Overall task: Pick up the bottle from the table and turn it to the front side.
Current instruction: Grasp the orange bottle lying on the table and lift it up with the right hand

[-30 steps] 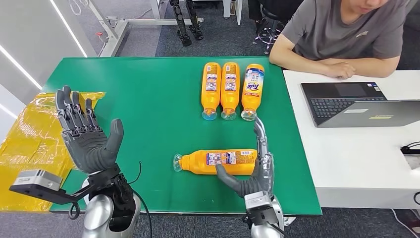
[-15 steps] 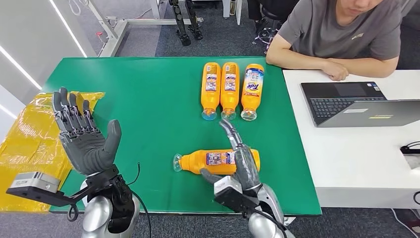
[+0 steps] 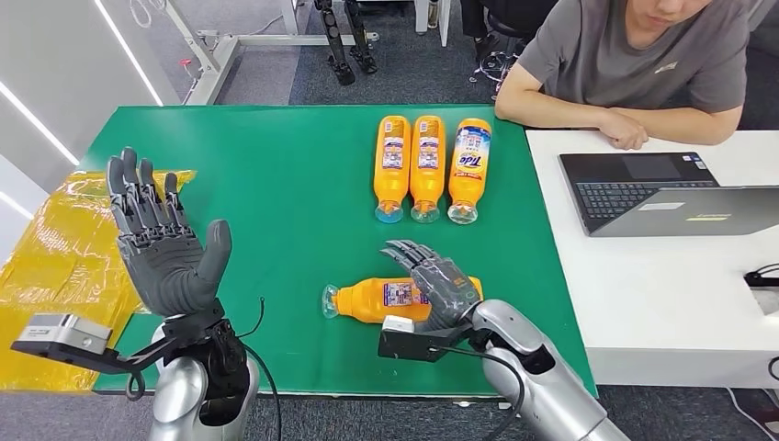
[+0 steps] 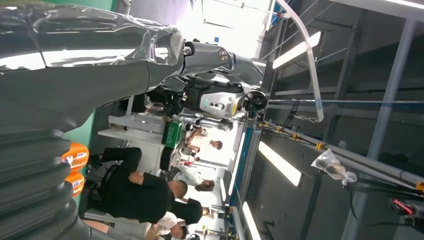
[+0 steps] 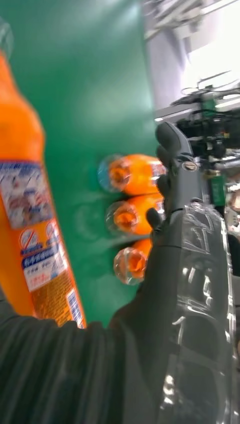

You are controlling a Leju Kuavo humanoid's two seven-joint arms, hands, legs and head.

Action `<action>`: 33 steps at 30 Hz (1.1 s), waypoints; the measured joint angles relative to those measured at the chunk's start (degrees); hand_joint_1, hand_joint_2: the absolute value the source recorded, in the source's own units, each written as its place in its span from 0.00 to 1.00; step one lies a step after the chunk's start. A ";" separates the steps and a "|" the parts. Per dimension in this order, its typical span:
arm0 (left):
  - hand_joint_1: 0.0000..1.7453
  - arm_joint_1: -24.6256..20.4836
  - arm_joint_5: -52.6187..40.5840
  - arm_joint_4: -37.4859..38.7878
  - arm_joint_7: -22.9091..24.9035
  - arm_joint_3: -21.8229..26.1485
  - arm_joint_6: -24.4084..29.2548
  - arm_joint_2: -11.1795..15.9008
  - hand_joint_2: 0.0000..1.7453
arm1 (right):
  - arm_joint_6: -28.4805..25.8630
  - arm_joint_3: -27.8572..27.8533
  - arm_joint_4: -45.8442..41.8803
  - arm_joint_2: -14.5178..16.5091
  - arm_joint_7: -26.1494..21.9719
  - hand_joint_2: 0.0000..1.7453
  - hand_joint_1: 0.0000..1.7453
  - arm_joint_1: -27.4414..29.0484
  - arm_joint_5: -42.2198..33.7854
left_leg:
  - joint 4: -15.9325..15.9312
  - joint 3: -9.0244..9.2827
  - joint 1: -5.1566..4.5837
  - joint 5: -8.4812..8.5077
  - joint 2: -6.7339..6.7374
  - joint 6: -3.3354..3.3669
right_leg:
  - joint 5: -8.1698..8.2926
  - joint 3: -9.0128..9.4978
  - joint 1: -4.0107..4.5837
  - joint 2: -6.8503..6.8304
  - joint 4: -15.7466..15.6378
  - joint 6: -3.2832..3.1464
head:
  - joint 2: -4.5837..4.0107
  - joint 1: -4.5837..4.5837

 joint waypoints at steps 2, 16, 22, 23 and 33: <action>0.00 -0.61 0.27 0.37 0.00 0.00 -0.11 -0.01 1.00 | 1.44 0.61 1.77 -1.11 -0.08 1.00 0.00 -1.57 0.21 | 0.00 0.00 0.00 0.00 0.01 0.00 | 0.02 -0.01 0.00 0.02 0.00 0.01 | 0.00 -0.01; 0.00 -3.30 1.75 2.95 0.01 0.00 -0.94 -0.29 1.00 | 10.20 4.02 11.43 -6.67 -1.90 1.00 0.00 -9.94 -1.48 | 0.03 0.00 0.00 0.02 0.01 0.03 | 0.03 -0.01 0.00 0.03 0.00 0.02 | 0.00 0.01; 0.00 -3.68 2.09 3.74 0.01 0.00 -1.61 -0.58 1.00 | 10.62 5.20 14.41 -8.26 -1.56 1.00 0.00 -11.51 -2.15 | 0.04 0.00 0.00 0.02 0.00 0.03 | 0.03 -0.01 0.00 0.03 0.00 0.03 | 0.00 0.00; 0.00 -3.68 2.13 3.83 0.01 0.00 -1.73 -0.59 1.00 | 10.55 5.34 14.84 -8.48 -1.40 1.00 0.00 -11.54 -2.25 | 0.04 -0.01 0.00 0.02 0.00 0.03 | 0.03 -0.01 0.00 0.02 0.00 0.03 | 0.00 0.00; 0.00 -3.89 2.50 4.89 0.01 0.00 -2.74 -1.27 1.00 | 9.59 6.15 16.79 -10.39 -0.20 1.00 0.81 -10.66 -3.53 | 0.04 0.01 0.00 0.01 0.01 0.03 | 0.03 -0.01 0.00 0.03 -0.02 0.03 | 0.00 0.01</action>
